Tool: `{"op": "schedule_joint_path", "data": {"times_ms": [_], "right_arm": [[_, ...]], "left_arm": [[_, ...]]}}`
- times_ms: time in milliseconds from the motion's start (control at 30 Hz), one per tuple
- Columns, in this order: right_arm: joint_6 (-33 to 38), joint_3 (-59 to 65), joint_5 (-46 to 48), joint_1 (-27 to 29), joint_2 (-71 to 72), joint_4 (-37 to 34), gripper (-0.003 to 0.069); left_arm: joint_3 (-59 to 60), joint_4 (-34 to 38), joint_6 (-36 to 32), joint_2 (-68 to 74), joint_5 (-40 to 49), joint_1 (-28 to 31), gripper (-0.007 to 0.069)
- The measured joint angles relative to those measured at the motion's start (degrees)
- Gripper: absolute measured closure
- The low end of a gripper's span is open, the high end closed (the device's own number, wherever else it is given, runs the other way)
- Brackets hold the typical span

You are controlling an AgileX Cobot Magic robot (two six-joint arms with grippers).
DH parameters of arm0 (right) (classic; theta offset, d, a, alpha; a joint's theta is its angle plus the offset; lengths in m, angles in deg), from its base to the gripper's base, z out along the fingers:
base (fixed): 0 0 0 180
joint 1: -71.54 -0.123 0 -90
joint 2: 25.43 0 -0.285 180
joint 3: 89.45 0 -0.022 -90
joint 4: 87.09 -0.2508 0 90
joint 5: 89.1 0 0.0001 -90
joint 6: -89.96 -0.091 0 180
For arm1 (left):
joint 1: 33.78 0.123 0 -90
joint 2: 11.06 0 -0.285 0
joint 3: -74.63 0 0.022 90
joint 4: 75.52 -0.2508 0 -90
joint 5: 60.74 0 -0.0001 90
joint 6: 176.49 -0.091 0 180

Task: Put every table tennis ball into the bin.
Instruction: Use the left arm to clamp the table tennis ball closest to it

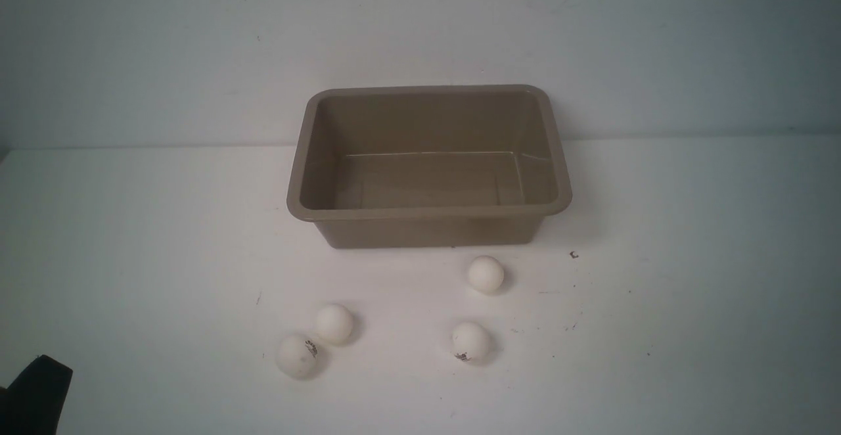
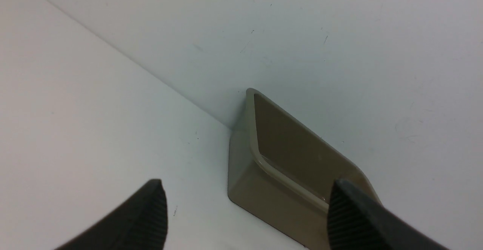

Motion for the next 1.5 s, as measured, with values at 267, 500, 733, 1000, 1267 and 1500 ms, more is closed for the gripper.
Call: {"op": "schedule_joint_path", "data": {"times_ms": [267,500,733,1000,1267,1500], "right_arm": [[0.1,0.0,0.0,0.0,0.0,0.0,0.0198],[3.2,0.0,1.4,-0.1,0.0,-0.1,0.0198],[10.7,0.0,3.0,-0.5,0.0,-4.4,0.0198],[16.8,-0.6,5.4,-0.5,0.0,-6.7,0.0198],[17.2,-0.6,5.9,-0.5,-1.2,-6.7,0.0198],[17.2,-0.6,6.0,-0.5,-3.8,-7.9,0.0198]], "left_arm": [[0.0,1.8,0.0,0.0,0.0,0.0,0.0111],[-1.1,1.0,-7.5,0.0,2.7,0.0,0.0111],[-13.3,-0.4,-23.6,0.2,13.6,0.0,0.0111],[-26.2,-6.6,-27.5,10.7,29.5,0.0,0.0111],[-36.8,-21.4,-31.2,25.4,35.3,0.0,0.0111],[-41.5,-28.3,-45.4,39.6,35.2,0.0,0.0111]]}}
